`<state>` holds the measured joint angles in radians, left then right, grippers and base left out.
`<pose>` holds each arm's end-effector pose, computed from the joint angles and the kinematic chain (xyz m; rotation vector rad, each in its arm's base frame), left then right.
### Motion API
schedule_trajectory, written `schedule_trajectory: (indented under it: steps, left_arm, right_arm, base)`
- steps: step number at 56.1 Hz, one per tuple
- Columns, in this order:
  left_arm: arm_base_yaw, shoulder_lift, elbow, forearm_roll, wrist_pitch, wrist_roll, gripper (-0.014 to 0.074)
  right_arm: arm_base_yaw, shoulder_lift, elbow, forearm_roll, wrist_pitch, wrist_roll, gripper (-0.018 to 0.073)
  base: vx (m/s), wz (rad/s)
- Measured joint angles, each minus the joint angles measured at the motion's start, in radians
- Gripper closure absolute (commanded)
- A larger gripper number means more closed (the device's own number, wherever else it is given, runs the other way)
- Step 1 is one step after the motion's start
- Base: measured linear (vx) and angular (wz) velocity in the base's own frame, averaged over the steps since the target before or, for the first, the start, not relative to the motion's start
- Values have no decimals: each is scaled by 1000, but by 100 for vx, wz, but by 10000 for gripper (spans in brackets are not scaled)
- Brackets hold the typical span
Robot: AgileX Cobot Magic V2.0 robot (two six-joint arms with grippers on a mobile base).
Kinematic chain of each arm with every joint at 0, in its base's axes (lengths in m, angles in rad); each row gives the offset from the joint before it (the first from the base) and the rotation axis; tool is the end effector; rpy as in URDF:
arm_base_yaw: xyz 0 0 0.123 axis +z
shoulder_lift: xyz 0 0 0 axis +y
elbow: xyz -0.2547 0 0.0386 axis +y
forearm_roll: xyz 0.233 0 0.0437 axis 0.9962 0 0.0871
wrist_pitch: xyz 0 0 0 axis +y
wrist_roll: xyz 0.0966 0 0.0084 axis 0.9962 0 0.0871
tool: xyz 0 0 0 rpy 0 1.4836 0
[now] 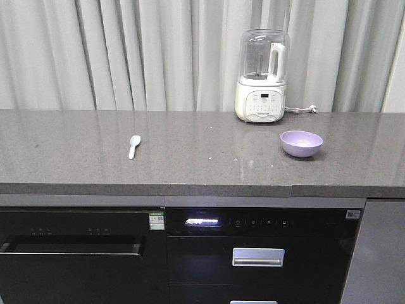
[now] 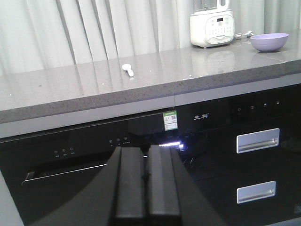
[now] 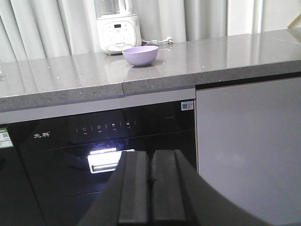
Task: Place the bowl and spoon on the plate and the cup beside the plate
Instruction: 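Drive the base toward the counter with the spoon and lavender bowl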
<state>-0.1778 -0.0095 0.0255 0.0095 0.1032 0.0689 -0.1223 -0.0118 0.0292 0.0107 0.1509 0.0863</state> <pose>0.0744 -0.0133 0.1960 0.2040 1.5903 -0.0764 0.0747 -0.0090 0.1903 0.1795 1.6421 -0.0180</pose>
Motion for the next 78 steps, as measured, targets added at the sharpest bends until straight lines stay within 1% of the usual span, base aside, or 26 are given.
schedule_trajectory:
  steps: [56,78]
  left_arm:
    - [0,0,0,0,0,0,603]
    - [0,0,0,0,0,0,603]
  right_arm:
    - [0,0,0,0,0,0,568]
    - [0,0,0,0,0,0,568]
  base:
    - [0,0]
    - [10,-9]
